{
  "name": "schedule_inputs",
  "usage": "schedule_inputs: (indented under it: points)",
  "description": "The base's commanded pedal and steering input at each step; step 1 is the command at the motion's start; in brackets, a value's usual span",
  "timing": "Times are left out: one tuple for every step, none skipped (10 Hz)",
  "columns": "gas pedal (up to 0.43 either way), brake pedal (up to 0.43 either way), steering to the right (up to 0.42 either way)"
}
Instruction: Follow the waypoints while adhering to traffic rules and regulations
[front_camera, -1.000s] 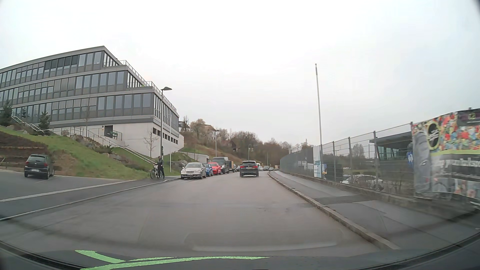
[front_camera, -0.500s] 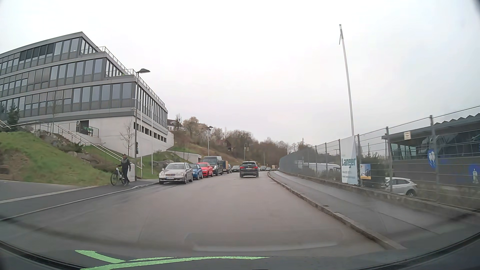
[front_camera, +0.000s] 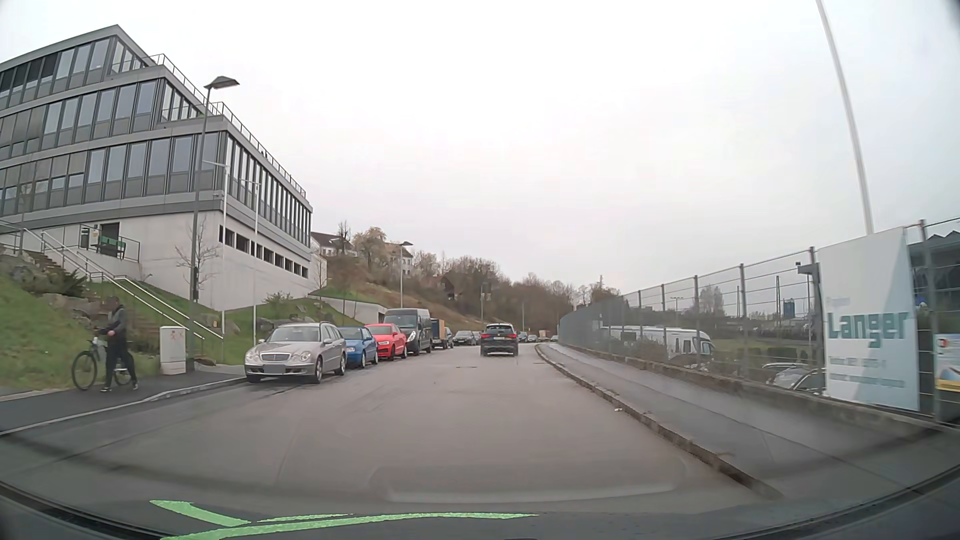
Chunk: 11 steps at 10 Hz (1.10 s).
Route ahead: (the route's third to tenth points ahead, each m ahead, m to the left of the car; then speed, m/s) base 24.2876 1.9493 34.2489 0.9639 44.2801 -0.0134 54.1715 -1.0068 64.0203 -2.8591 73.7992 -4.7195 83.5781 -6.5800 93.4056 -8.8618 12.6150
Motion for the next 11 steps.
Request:
schedule_inputs:
  points:
    - [0.138, 0.000, 0.009]
    - [0.138, 0.000, 0.008]
    - [0.138, 0.000, 0.008]
    - [0.138, 0.000, 0.009]
    - [0.138, 0.000, 0.008]
    - [0.138, 0.000, 0.009]
    - [0.138, 0.000, 0.008]
    - [0.138, 0.000, 0.009]
    - [0.138, 0.000, 0.009]
    - [0.138, 0.000, 0.009]
    - [0.138, 0.000, 0.009]
